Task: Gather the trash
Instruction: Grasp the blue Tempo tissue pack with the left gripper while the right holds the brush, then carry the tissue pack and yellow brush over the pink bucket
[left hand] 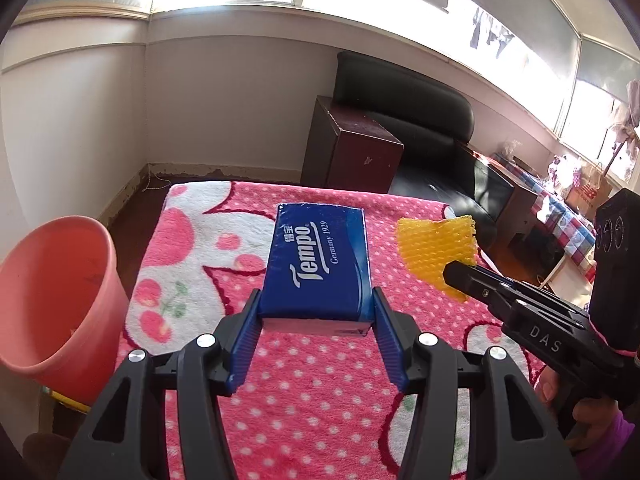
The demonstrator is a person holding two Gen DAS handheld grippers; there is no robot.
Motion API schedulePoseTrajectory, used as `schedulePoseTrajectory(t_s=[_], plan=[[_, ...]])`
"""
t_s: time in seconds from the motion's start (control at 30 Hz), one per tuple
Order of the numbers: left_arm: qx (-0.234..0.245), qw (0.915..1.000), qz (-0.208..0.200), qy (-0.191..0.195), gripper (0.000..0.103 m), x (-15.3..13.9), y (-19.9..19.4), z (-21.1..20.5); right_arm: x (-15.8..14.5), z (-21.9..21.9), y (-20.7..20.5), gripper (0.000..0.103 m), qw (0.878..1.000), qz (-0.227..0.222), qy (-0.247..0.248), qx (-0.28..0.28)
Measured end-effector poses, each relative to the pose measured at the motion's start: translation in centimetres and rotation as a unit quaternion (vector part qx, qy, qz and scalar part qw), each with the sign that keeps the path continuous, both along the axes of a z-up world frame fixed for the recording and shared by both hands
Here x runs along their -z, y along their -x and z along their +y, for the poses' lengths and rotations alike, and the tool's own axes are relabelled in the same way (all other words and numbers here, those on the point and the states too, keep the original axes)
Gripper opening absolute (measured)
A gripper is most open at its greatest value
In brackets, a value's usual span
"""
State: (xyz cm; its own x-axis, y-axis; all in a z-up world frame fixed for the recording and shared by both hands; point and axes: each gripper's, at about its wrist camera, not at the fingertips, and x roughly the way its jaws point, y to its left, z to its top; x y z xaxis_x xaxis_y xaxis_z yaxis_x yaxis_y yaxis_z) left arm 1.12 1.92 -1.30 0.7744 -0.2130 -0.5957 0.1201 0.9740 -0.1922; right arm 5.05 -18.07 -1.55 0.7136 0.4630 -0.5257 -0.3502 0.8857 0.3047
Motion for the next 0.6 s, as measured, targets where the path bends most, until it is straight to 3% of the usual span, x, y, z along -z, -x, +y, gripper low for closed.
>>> schedulePoseTrajectory(t_s=[0.6], plan=[[-0.132, 0.9905, -0.039, 0.006, 0.052, -1.2, 5.8, 10.8, -4.1, 13.3, 2.0, 0.009, 0.987, -0.051, 0.017, -0.150]])
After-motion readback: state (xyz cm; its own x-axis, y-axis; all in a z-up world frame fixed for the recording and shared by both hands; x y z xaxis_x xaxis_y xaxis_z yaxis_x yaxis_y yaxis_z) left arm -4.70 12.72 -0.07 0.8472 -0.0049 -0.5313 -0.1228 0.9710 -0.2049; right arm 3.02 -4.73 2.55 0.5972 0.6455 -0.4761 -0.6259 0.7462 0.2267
